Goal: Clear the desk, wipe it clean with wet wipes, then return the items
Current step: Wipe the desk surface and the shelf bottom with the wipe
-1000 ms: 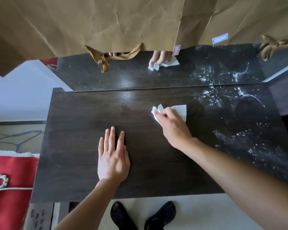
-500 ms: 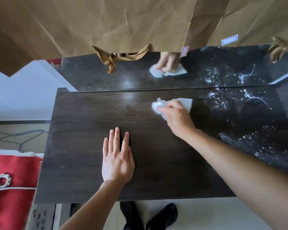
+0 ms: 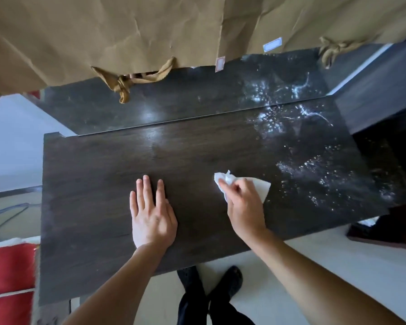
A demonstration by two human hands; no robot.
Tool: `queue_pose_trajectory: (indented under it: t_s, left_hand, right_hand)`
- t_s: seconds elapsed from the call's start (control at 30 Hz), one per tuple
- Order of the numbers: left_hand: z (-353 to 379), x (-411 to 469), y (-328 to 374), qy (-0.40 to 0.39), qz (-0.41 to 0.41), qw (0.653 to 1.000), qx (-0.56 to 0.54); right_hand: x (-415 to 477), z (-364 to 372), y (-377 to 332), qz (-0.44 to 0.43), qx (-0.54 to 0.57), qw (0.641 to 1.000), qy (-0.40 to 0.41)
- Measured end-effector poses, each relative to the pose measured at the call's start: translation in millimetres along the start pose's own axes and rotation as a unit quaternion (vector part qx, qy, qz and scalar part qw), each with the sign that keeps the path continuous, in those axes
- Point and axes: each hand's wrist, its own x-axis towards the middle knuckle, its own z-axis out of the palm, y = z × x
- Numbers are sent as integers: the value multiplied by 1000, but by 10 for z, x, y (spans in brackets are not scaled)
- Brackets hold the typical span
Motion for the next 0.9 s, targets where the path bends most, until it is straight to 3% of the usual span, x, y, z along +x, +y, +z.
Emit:
queue_pose_trajectory:
  t_s: [0.07, 0.17, 0.3, 0.4, 0.47, 0.6, 0.67, 0.8, 0.9]
  left_hand:
    - [-7, 2, 11, -7, -3, 1000, 4]
    - [-16, -13, 8, -12, -4, 1000, 1]
    - [-10, -10, 27, -16, -8, 1000, -9]
    - [-9, -12, 38, -21, -13, 1000, -12]
    - [-25, -20, 41, -22, -17, 999, -16]
    - [-46, -22, 76, -23, -24, 999, -23]
    - [-55, 12, 120, -27, -32, 999, -25]
    - [-23, 117, 306, -52, -1, 998, -23]
    - [6, 207, 529, -56, 0, 998, -39]
  right_hand:
    - [-391, -90, -63, 44, 5, 999, -16]
    - [-911, -237, -107, 11, 32, 998, -52]
    - [-1009, -681, 775, 141, -32, 988, 53]
    - [-884, -783, 1017, 168, -81, 976, 111]
    - [-858, -620, 704, 145, -49, 983, 104]
    - [-1123, -440, 146, 20, 4, 999, 30]
    - [-1124, -529, 334, 19, -45, 998, 42]
    - [-963, -442, 638, 104, -97, 989, 46]
    - [-1062, -297, 436, -3, -103, 994, -42]
